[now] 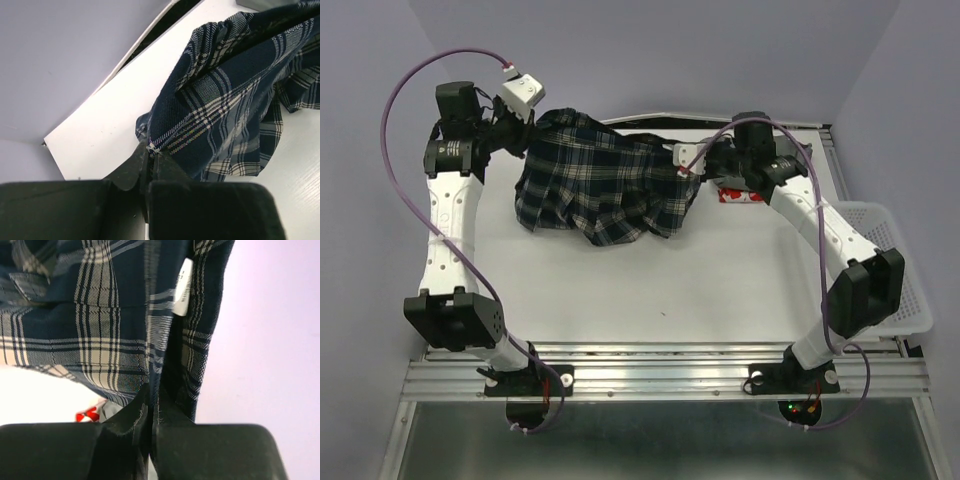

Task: Fold and stack the skirts
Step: Flatten the skirt out

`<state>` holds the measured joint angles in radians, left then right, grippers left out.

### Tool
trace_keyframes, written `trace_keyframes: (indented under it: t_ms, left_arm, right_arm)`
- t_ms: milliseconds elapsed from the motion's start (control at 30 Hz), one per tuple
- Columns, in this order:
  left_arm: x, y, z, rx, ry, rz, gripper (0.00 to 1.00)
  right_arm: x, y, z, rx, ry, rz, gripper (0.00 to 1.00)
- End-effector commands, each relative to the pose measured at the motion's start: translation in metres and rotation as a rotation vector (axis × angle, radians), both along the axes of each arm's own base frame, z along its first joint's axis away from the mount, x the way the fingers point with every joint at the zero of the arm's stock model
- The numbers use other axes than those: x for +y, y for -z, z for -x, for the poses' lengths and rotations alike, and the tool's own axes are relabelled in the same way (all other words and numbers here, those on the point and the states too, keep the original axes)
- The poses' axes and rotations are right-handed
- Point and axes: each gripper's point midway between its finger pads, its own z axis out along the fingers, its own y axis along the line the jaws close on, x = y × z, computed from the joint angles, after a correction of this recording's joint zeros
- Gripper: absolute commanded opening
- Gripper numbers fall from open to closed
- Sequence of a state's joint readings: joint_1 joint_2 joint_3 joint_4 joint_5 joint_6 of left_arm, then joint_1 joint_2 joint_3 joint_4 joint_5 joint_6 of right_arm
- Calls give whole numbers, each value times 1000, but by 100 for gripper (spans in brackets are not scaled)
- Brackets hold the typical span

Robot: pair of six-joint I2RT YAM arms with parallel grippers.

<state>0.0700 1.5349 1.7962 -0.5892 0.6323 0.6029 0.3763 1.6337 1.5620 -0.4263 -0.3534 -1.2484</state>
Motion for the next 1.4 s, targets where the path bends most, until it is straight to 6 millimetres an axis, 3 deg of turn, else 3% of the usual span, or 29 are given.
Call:
trace_keyframes:
  t_ms: [0,200,267,333,367,400,467,500,533,567,600,633,700,733,800,833,867,933,967,1000,1033,1067,1133,1167,1200,1267,1300,1333,1367]
  left_arm:
    - [35,-11,-7,-94,-107,-78,0]
    - [30,23,17,-20,-63,-33,0]
    - [32,25,26,-14,-53,18,0]
    - [36,17,27,-46,-59,70,0]
    - [41,27,24,-31,-90,81,0]
    - [45,28,19,-45,-116,89,0]
    - [53,22,0,-93,-165,120,0]
    - [59,18,-9,-116,-194,121,0]
    - [62,13,-19,-136,-204,124,0]
    - [68,2,-39,-168,-212,130,0]
    - [72,-5,-51,-185,-224,136,0]
    - [79,-21,-74,-220,-239,158,0]
    - [89,-39,-96,-261,-260,187,0]
    - [97,-58,-117,-320,-261,196,0]
    - [103,-78,-133,-372,-273,244,0]
    - [108,-78,-149,-402,-272,254,0]
    - [109,-107,-149,-477,-269,259,0]
    - [114,-129,-153,-553,-283,293,0]
    - [114,-154,-149,-652,-271,302,0]
    - [114,-164,-145,-697,-262,317,0]
    - [111,-197,-127,-820,-224,338,0]
    - [113,-192,-126,-832,-224,351,0]
    - [110,-212,-108,-933,-195,350,0]
    - [108,-209,-105,-929,-187,339,0]
    - [107,-205,-103,-919,-178,325,0]
    - [92,-188,-95,-864,-95,224,0]
    - [91,-159,-99,-792,-85,204,0]
    - [80,-139,-93,-719,-29,192,0]
    - [69,-119,-80,-654,7,201,0]
  right_arm:
    - [-43,32,3,5,29,204,1]
    - [-42,37,-7,36,79,163,1]
    - [-41,18,-18,34,135,101,1]
    - [-39,17,-33,49,179,73,1]
    - [-36,-3,-43,29,214,17,1]
    - [-35,-7,-52,19,232,3,1]
    - [-35,7,-83,24,306,-4,1]
    - [-34,3,-111,-7,354,-14,1]
    - [-36,-34,-116,-74,383,-62,1]
    - [-30,-6,-142,-38,418,-75,1]
    - [-27,-15,-156,-66,440,-108,1]
    - [-27,-38,-185,-165,497,-175,1]
    - [-30,-66,-209,-314,544,-252,1]
    - [-35,-99,-223,-490,585,-348,1]
    - [-40,-126,-226,-643,606,-447,1]
    - [-45,-154,-219,-761,613,-540,1]
    - [-47,-161,-218,-799,617,-602,1]
    - [-59,-186,-208,-878,625,-694,1]
    - [-62,-207,-196,-941,607,-785,1]
    - [-65,-223,-186,-971,593,-840,1]
    - [-75,-239,-176,-1017,588,-896,1]
    - [-82,-248,-171,-1032,583,-937,1]
    - [-94,-271,-152,-1067,556,-1058,1]
    - [-100,-275,-148,-1051,534,-1111,1]
    - [-88,-264,-160,-968,521,-1030,1]
    - [-44,-209,-173,-753,367,-733,1]
    - [-26,-180,-172,-661,312,-652,1]
    - [-6,-115,-171,-489,258,-577,1]
    - [3,-122,-152,-403,234,-641,1]
